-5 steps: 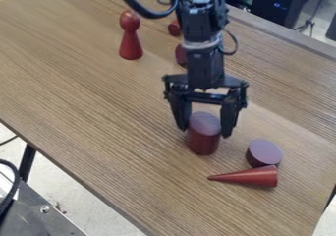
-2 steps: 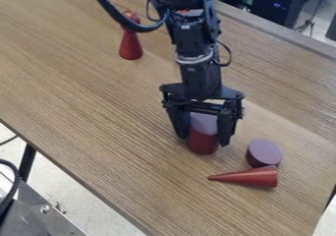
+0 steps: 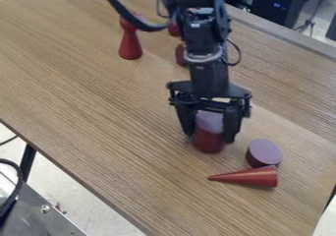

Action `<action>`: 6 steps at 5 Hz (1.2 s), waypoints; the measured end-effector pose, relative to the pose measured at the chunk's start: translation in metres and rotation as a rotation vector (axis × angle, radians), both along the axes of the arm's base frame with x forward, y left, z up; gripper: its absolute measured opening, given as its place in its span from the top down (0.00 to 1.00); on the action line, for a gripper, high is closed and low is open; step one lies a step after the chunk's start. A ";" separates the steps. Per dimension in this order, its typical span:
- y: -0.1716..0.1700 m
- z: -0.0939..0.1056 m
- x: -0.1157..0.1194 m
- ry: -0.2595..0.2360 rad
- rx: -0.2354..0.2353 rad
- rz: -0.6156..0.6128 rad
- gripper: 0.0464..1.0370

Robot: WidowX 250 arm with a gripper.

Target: Move the cylinder to the left.

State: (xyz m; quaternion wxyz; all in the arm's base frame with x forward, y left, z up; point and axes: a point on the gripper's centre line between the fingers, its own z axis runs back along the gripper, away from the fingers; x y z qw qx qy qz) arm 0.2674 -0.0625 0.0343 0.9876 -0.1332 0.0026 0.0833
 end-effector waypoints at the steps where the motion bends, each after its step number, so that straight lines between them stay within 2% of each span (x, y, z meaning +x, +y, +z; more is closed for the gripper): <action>1: 0.003 0.007 0.003 0.010 0.057 0.021 0.22; 2: 0.017 0.025 0.023 -0.039 0.110 0.042 0.22; 3: 0.056 0.043 0.046 -0.086 0.164 0.122 0.22; 4: 0.082 0.047 0.058 -0.067 0.171 0.197 0.22; 5: 0.108 0.035 0.064 0.005 0.154 0.279 0.22; 6: 0.149 0.032 0.063 -0.021 0.105 0.396 0.22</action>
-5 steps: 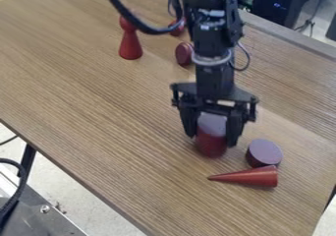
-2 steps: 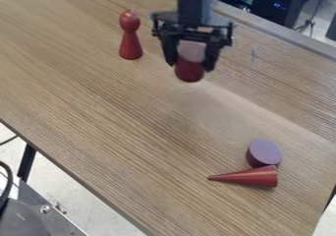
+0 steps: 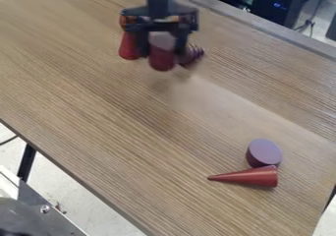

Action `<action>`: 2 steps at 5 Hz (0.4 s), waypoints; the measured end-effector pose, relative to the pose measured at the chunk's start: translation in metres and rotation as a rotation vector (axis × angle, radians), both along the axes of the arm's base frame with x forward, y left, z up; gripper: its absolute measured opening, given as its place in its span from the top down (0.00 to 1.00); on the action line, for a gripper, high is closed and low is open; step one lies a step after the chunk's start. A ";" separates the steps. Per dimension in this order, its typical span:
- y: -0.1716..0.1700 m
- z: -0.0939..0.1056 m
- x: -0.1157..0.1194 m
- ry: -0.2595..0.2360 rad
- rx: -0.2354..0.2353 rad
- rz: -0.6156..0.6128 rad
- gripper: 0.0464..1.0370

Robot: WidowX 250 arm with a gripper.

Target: Move the cylinder to the left.

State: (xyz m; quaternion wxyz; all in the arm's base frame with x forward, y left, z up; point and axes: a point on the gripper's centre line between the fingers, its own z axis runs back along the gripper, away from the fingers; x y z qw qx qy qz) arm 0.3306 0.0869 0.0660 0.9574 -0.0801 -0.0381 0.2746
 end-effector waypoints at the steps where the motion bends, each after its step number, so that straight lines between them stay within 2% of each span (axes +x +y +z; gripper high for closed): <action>1: 0.025 -0.005 -0.003 -0.031 -0.046 0.087 0.22; 2: 0.032 -0.017 -0.015 -0.024 -0.105 0.207 0.22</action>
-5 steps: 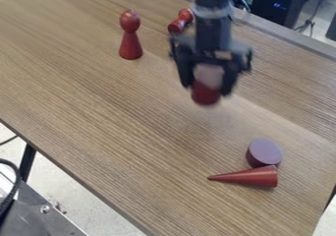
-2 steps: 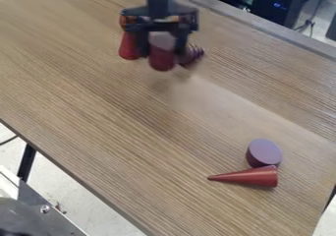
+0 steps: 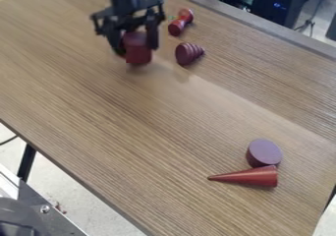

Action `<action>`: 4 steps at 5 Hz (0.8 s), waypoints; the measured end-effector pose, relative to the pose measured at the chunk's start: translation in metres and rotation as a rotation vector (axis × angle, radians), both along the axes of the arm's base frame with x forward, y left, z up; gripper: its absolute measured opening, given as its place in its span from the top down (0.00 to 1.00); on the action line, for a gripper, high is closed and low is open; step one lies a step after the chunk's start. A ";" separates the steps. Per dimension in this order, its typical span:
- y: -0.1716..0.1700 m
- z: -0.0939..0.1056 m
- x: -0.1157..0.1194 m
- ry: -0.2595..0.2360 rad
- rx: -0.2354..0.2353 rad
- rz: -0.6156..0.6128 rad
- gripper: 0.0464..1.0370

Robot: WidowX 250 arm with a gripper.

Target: Move the cylinder to the left.

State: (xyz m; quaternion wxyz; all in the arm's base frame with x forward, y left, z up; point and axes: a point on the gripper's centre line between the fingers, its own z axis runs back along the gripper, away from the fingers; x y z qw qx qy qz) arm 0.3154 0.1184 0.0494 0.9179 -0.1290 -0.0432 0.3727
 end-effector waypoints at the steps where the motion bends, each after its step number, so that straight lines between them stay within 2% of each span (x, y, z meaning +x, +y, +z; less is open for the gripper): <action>1: 0.012 -0.002 -0.011 0.022 -0.010 0.094 0.22; 3: 0.020 -0.002 -0.025 0.133 0.041 0.168 0.22; 4: 0.026 0.001 -0.023 0.177 0.101 0.208 0.22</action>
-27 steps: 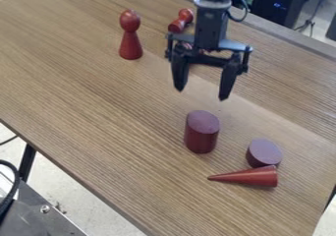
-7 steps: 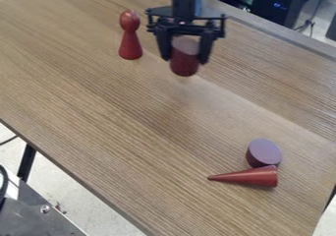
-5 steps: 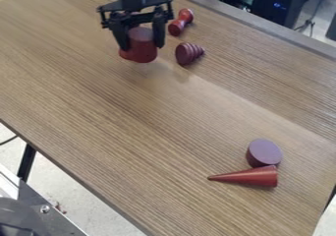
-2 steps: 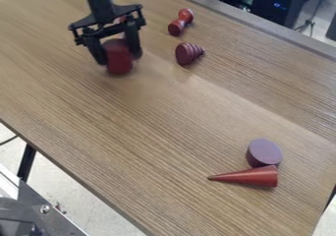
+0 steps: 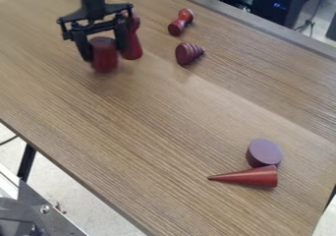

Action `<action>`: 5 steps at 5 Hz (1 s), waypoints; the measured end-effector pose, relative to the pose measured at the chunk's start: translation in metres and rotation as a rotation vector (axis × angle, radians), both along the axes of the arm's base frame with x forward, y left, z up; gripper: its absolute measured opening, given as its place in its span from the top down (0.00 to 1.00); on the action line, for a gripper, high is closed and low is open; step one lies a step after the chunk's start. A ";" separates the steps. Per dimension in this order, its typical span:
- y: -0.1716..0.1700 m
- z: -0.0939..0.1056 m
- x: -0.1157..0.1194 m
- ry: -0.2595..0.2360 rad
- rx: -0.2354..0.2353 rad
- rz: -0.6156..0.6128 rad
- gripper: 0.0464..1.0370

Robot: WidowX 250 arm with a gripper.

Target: Move the cylinder to the left.

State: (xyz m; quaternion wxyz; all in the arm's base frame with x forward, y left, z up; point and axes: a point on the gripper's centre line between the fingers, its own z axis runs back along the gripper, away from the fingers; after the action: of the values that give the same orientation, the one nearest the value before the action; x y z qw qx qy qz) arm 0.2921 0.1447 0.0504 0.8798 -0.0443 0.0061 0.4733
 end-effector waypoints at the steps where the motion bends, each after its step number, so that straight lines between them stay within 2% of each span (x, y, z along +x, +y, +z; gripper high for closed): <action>1: -0.002 -0.001 0.003 0.000 0.010 0.004 0.16; 2: -0.003 -0.001 0.006 -0.022 0.005 0.004 0.03; 4: -0.006 -0.002 0.008 -0.039 -0.012 -0.017 0.04; 5: -0.024 0.006 0.008 0.027 0.013 -0.149 0.04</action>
State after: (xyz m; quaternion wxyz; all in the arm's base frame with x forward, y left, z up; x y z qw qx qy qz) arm 0.3005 0.1211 0.0562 0.9127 -0.0318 0.0180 0.4069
